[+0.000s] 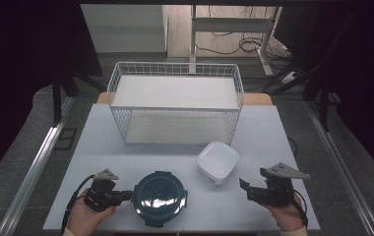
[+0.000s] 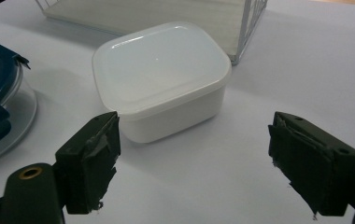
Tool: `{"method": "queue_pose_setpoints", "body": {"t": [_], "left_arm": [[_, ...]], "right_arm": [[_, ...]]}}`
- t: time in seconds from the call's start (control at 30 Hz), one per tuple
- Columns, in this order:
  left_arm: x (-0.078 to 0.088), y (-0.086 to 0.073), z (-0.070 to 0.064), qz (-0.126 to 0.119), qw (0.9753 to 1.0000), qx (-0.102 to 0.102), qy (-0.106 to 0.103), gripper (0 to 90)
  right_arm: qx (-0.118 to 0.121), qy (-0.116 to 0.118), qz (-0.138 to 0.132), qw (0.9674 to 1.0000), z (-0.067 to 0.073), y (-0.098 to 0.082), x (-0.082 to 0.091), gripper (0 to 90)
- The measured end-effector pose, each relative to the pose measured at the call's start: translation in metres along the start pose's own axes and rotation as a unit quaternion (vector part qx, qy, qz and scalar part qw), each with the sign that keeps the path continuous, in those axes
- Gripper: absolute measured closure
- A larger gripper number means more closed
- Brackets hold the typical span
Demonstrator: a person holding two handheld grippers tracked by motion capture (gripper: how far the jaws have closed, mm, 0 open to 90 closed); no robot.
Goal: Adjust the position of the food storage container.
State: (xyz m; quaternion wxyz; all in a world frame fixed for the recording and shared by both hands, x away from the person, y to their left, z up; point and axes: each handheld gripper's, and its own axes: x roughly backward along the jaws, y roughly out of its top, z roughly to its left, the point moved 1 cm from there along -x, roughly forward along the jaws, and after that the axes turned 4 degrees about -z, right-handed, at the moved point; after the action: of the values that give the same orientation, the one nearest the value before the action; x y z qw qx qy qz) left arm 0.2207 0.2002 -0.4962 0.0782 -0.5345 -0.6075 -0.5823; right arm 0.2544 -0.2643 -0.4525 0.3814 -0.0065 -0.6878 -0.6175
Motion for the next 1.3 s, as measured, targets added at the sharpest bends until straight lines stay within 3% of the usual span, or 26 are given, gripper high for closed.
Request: {"method": "queue_pose_setpoints", "body": {"t": [0.03,0.1,0.13,0.17,0.2,0.27,0.3,0.37,0.4,0.5,0.87,1.07,1.17,1.3], "left_arm": [[0.008,0.006,0.004,-0.012,0.9995,0.0,0.031,90.0],[0.019,0.013,0.007,-0.034,0.9988,0.006,0.034,89.8],[0.019,0.013,0.007,-0.034,0.9988,0.006,0.034,88.3],[0.027,0.019,0.007,-0.053,0.9979,0.006,0.038,85.5],[0.032,0.023,0.007,-0.064,0.9971,0.008,0.039,80.5],[0.036,0.027,0.007,-0.072,0.9966,0.01,0.039,62.1],[0.04,0.031,0.006,-0.077,0.9961,0.016,0.04,62.1],[0.044,0.038,0.007,-0.092,0.9942,0.028,0.046,42.5],[0.049,0.043,0.009,-0.12,0.9912,0.047,0.032,35.9],[0.049,0.046,0.01,-0.128,0.9902,0.048,0.032,29.2],[0.05,0.038,0.008,-0.131,0.9903,0.044,0.015,24.4],[0.052,0.035,0.001,-0.135,0.9898,0.045,0.007,22.9],[0.053,0.036,0.0,-0.138,0.9896,0.042,0.006,22.9],[0.051,0.034,0.003,-0.134,0.99,0.043,0.008,22.7]], "right_arm": [[0.001,0.001,-0.003,1.0,0.001,0.001,0.001,16.9],[0.0,0.003,-0.006,1.0,0.002,0.002,0.002,16.9],[0.0,0.003,-0.006,1.0,0.002,0.002,0.002,16.9],[-0.001,0.003,-0.008,1.0,0.001,0.003,0.003,16.9],[-0.001,0.004,-0.009,0.9999,0.0,0.004,0.004,16.9],[-0.005,0.004,-0.011,0.9999,-0.002,0.005,0.003,16.9],[-0.005,0.004,-0.011,0.9999,-0.002,0.005,0.003,16.9],[-0.009,0.008,-0.013,0.9998,-0.003,0.006,0.002,16.9],[-0.01,0.012,-0.014,0.9998,-0.003,0.007,0.001,16.9],[-0.009,0.013,-0.014,0.9998,-0.002,0.008,-0.002,16.9],[0.01,0.02,-0.008,0.9997,0.022,0.009,-0.01,16.8],[0.016,0.028,-0.015,0.9994,0.041,0.01,-0.002,16.8],[0.016,0.025,-0.021,0.9993,0.042,0.011,0.006,16.7],[0.008,0.023,-0.018,0.9995,0.036,0.009,0.002,16.8]]}}
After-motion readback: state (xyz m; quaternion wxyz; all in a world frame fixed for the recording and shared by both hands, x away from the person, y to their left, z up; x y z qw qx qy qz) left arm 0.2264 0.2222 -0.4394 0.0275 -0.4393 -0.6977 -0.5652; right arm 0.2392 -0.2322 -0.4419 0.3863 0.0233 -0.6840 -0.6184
